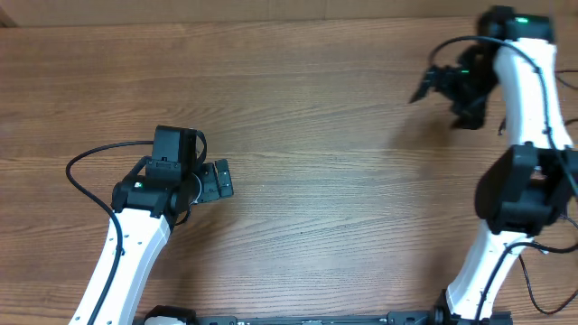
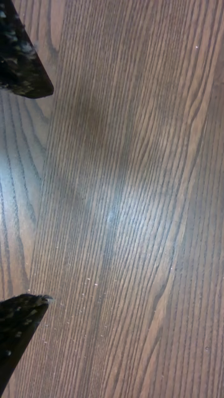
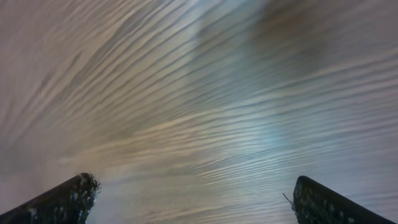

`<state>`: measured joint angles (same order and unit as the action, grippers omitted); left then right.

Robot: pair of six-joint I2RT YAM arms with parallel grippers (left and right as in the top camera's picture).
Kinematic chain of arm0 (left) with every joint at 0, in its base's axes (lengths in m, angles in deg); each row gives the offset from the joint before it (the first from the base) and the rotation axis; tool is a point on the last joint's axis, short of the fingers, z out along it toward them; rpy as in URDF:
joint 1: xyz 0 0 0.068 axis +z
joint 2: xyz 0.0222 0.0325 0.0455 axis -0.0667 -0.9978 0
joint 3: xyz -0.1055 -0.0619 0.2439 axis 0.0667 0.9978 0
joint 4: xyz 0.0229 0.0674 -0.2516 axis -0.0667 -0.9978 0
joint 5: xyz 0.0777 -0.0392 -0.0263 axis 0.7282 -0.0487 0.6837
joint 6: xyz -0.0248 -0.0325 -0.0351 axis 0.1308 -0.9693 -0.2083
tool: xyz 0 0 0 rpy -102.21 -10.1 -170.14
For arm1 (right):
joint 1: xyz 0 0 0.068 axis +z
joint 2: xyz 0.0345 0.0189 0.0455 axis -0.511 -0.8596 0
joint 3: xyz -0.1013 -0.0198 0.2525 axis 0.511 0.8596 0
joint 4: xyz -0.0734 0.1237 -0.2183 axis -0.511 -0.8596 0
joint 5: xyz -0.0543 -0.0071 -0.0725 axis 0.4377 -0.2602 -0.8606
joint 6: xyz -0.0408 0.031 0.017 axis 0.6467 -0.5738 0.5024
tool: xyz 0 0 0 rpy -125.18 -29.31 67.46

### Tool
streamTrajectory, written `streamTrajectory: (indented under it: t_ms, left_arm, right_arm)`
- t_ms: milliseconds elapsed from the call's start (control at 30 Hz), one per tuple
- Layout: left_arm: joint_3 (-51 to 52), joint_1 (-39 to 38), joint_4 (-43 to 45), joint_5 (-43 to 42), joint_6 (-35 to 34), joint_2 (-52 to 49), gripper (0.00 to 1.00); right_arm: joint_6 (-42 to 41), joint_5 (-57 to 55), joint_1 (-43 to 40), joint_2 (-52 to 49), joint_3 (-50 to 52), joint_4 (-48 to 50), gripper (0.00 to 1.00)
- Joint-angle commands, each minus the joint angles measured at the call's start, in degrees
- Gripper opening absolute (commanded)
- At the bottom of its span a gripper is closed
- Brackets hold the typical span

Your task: Untangle cables

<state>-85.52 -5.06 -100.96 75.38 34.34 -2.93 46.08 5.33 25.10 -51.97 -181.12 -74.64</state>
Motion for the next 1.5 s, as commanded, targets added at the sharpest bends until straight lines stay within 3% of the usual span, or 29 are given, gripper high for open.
streamTrajectory:
  t_ms: [0,467,1467]
  left_arm:
    - [-1.0,0.2,0.1,-0.3,1.5,-0.1,1.0]
    - [-1.1,0.2,0.1,-0.3,1.5,-0.1,1.0]
    - [-1.0,0.2,0.1,-0.3,1.5,-0.1,1.0]
  right_arm:
    - [0.4,-2.3,5.2,1.9,-0.4,0.5,1.0]
    - [0.2,-4.3,16.8,1.9,-0.4,13.5,1.0]
    - [0.2,-4.3,16.8,1.9,-0.4,15.2,1.0]
